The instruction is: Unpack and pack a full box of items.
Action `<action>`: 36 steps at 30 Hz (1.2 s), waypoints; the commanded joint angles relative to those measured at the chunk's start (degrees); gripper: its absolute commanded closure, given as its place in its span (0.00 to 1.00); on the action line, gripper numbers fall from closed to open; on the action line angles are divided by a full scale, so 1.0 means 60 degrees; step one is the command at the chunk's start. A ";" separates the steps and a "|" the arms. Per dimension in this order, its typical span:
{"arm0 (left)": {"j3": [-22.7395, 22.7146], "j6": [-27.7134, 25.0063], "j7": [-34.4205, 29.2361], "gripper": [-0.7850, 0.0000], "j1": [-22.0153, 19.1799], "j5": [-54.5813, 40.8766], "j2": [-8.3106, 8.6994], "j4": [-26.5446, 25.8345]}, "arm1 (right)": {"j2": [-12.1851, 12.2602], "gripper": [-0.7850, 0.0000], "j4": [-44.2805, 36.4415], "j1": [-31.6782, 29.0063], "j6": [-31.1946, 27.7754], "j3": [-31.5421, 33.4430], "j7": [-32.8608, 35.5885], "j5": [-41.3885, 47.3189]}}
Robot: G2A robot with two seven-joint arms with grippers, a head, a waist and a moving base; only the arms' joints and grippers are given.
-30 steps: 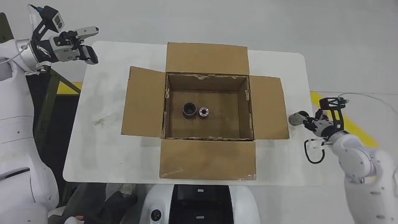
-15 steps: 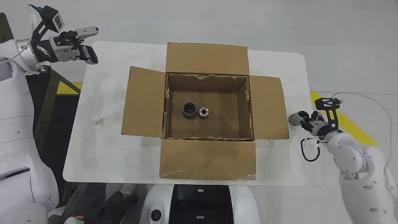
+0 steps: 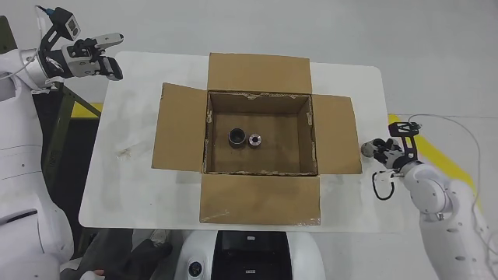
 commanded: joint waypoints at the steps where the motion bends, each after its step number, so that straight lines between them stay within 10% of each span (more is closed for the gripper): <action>1: 0.0000 0.0000 0.0000 0.00 0.0000 0.0000 0.0000 0.0000 | 0.0002 0.39 0.0020 0.0009 -0.0008 -0.0006 -0.0019 0.0025; 9: 0.0000 0.0000 0.0000 0.00 0.0000 0.0000 0.0000 0.0000 | 0.0012 0.41 0.0062 0.0051 -0.0018 -0.0085 -0.0045 0.0025; 24: 0.0000 0.0000 0.0000 0.00 0.0000 0.0000 0.0000 0.0000 | 0.0061 1.00 -0.0034 -0.0034 -0.0150 0.0046 -0.0067 0.0149; 36: 0.0000 0.0000 0.0000 0.00 0.0000 0.0000 0.0000 0.0000 | 0.0128 1.00 -0.1962 -0.1208 -0.0041 0.0741 -0.0234 0.0087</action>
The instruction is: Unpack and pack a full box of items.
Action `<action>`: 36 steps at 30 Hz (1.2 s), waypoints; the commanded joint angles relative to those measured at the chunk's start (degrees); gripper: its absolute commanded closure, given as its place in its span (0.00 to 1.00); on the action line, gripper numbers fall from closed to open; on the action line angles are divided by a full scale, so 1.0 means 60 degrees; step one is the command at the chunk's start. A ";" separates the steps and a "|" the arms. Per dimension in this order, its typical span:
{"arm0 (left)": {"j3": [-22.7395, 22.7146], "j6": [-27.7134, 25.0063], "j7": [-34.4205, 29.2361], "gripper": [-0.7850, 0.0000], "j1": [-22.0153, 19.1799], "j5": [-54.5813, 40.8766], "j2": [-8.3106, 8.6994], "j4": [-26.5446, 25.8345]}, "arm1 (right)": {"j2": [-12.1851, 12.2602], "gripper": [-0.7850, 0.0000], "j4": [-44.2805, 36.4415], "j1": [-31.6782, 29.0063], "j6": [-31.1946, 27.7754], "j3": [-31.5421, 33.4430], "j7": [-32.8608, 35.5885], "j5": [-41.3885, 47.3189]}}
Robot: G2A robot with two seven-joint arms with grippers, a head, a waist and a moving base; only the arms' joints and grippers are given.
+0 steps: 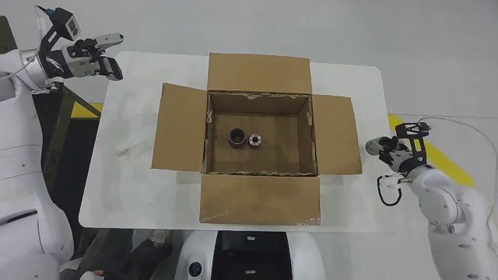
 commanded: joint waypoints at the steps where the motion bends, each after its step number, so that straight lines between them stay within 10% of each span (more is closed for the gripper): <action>1: 0.0000 0.0000 0.0000 0.00 0.0000 0.0000 0.0000 0.0000 | 0.0000 1.00 -0.0330 -0.0164 0.0054 0.0072 -0.0032 0.0007; 21: 0.0000 0.0000 0.0000 0.00 0.0000 0.0000 0.0000 0.0000 | -0.0002 1.00 -0.4083 -0.1544 0.0509 0.0740 -0.0143 -0.0810; 36: 0.0000 0.0000 0.0000 0.00 0.0000 0.0000 0.0000 0.0000 | 0.0026 1.00 -0.5240 -0.0201 -0.0231 -0.0701 0.0499 -0.0948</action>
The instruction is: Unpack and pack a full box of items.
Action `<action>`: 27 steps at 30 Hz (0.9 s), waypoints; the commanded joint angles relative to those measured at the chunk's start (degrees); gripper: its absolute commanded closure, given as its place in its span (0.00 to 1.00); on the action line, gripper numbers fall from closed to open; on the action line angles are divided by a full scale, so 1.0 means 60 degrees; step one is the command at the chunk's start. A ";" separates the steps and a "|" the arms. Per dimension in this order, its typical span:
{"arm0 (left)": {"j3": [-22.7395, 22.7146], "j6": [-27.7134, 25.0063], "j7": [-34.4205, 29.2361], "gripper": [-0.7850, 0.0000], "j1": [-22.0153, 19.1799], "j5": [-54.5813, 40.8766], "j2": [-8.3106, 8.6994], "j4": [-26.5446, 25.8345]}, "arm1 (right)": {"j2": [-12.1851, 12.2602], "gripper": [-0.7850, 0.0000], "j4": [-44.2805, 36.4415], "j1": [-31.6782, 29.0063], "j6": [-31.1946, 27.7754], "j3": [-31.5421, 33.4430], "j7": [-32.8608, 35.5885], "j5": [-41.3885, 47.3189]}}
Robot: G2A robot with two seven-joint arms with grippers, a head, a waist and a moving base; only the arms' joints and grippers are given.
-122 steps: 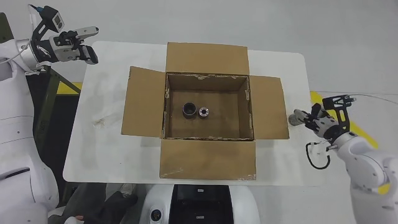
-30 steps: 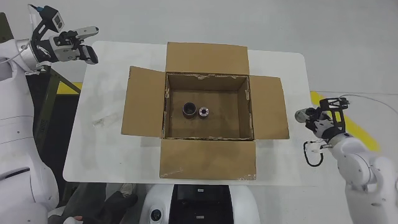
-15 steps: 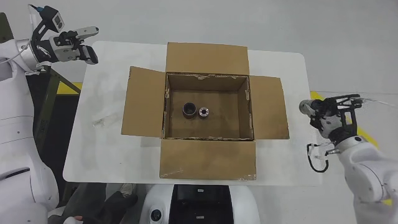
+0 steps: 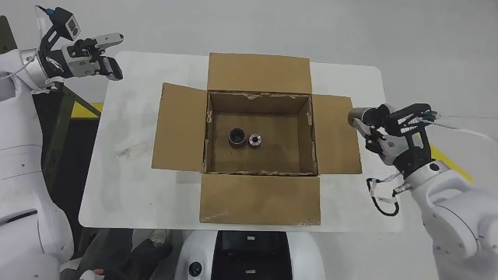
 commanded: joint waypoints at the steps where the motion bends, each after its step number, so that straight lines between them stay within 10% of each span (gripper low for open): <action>1: 0.0000 0.0000 0.0000 0.00 0.0000 0.0000 0.0000 0.0000 | -0.0003 1.00 0.0001 0.0279 -0.0048 -0.0321 0.0086 -0.0041; 27: 0.0000 0.0000 0.0000 0.00 0.0000 0.0000 0.0000 0.0000 | -0.0461 1.00 0.2546 0.4135 0.0033 -0.5452 0.1335 -0.0476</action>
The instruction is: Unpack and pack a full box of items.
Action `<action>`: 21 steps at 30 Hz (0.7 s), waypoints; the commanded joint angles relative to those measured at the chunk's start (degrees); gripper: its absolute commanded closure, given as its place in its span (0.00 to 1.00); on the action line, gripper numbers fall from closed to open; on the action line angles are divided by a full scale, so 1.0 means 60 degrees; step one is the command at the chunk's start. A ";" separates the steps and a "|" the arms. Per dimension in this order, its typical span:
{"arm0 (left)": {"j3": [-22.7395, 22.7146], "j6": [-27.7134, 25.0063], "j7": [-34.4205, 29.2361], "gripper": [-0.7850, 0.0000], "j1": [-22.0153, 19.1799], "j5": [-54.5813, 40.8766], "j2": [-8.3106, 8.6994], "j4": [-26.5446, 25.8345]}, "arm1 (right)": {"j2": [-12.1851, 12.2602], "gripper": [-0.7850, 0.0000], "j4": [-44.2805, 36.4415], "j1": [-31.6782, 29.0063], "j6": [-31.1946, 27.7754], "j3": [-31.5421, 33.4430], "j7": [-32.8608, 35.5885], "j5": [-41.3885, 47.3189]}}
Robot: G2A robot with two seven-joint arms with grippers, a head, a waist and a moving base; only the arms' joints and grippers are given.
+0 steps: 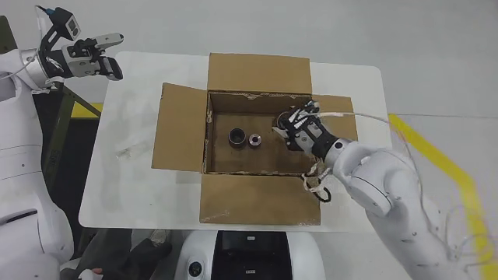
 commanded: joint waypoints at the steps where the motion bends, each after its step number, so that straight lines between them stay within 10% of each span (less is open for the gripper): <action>1: 0.0000 0.0000 0.0000 0.00 0.0000 0.0000 0.0000 0.0000 | -0.0039 1.00 0.0203 0.0145 0.0056 -0.0211 -0.0001 -0.0047; 21: 0.0000 0.0000 0.0000 0.00 0.0000 0.0000 0.0000 0.0000 | -0.0421 1.00 0.2804 0.1149 0.0580 -0.1259 -0.0365 0.0415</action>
